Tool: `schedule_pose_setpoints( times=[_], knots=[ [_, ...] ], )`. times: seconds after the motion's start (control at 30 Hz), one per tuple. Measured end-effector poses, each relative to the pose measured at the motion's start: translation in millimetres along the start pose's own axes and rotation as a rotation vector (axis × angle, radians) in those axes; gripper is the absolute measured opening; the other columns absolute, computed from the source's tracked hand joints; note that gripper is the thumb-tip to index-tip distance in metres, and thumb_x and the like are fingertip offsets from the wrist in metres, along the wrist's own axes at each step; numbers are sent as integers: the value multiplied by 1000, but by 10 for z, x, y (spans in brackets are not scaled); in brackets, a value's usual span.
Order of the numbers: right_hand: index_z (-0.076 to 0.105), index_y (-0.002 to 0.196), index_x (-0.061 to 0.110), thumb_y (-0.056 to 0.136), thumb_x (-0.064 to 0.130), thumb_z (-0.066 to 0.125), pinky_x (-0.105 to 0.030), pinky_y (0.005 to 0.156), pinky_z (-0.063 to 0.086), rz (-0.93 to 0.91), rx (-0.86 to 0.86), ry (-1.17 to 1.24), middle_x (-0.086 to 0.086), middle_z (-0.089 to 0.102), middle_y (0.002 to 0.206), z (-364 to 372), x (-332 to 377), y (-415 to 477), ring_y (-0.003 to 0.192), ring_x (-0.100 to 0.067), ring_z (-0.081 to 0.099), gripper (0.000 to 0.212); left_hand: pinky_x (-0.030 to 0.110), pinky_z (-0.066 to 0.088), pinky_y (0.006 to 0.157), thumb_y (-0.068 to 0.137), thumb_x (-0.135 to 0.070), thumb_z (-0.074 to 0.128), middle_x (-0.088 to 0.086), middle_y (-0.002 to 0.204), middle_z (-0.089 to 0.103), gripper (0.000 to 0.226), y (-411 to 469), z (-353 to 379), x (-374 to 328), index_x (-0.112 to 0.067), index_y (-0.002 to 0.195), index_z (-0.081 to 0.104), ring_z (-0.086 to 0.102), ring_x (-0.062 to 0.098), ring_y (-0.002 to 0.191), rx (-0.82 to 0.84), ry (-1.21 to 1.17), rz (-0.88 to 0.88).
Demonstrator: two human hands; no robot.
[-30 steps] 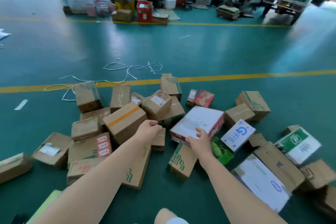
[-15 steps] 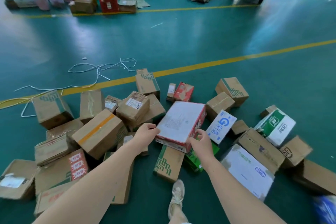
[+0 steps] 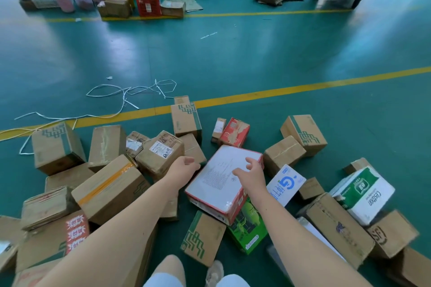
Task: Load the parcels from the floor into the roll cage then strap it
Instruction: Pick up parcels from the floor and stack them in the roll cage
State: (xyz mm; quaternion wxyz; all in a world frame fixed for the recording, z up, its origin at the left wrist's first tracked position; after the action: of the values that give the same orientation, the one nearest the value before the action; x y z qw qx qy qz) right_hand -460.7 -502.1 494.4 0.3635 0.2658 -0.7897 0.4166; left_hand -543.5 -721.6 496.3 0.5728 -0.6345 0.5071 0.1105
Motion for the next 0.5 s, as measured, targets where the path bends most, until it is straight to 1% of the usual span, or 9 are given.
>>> schedule_pose_setpoints(
  times=[0.07, 0.17, 0.2, 0.27, 0.33, 0.43, 0.5],
  knots=[
    [36, 149, 18, 92, 16, 65, -29, 82, 41, -4, 25, -3, -9, 39, 150, 48, 72, 113, 117, -19, 47, 64, 43, 41, 109, 95, -22, 60, 7, 138, 52, 47, 122, -25, -44, -15, 139, 47, 51, 24, 125, -13, -8, -15],
    [36, 149, 18, 93, 15, 65, -27, 81, 39, 5, 52, 1, -9, 38, 152, 120, 151, 278, 125, -22, 46, 63, 45, 40, 110, 96, -20, 59, 7, 139, 51, 47, 318, -45, -72, -14, 140, 46, 50, 25, 127, -14, -19, -44],
    [36, 149, 17, 93, 14, 65, -25, 79, 40, 7, 56, 0, -10, 38, 152, 142, 174, 335, 123, -21, 47, 63, 45, 40, 110, 95, -21, 59, 7, 139, 52, 47, 384, -47, -74, -14, 140, 46, 50, 24, 126, -11, -18, -49],
    [36, 149, 17, 93, 13, 64, -20, 67, 39, 11, 66, -13, -9, 38, 152, 198, 214, 443, 111, -17, 46, 63, 44, 41, 109, 95, -23, 60, 7, 136, 53, 47, 511, -49, -80, -15, 139, 46, 51, 24, 125, -2, -22, -56],
    [35, 149, 18, 94, 14, 63, -15, 60, 36, 25, 80, -20, -8, 37, 152, 299, 255, 584, 103, -13, 44, 62, 43, 41, 109, 94, -24, 61, 7, 135, 53, 47, 679, -70, -89, -14, 138, 47, 51, 24, 124, 6, -35, -68],
    [35, 149, 20, 94, 16, 63, -16, 60, 36, 53, 86, -28, -7, 37, 152, 497, 362, 838, 102, -13, 44, 62, 43, 41, 108, 94, -23, 61, 7, 135, 53, 46, 985, -161, -98, -13, 137, 47, 52, 25, 123, 18, -41, -94],
    [35, 149, 20, 94, 16, 63, -21, 67, 40, 75, 90, -34, -8, 36, 152, 669, 442, 1027, 106, -15, 46, 62, 43, 42, 107, 94, -24, 61, 6, 134, 54, 45, 1239, -261, -89, -13, 136, 48, 52, 24, 122, 29, -37, -113]
  ],
)
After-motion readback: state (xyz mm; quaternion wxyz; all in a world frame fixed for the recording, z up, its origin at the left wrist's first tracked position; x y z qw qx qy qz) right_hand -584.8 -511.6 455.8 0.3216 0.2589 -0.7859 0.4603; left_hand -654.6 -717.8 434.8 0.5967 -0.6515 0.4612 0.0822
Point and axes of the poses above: each hand's wrist, its own y-axis towards the middle knuckle, its own z-axis out of the palm, x = y × z, the point moved 10 cm from there along y, towards the middle knuckle
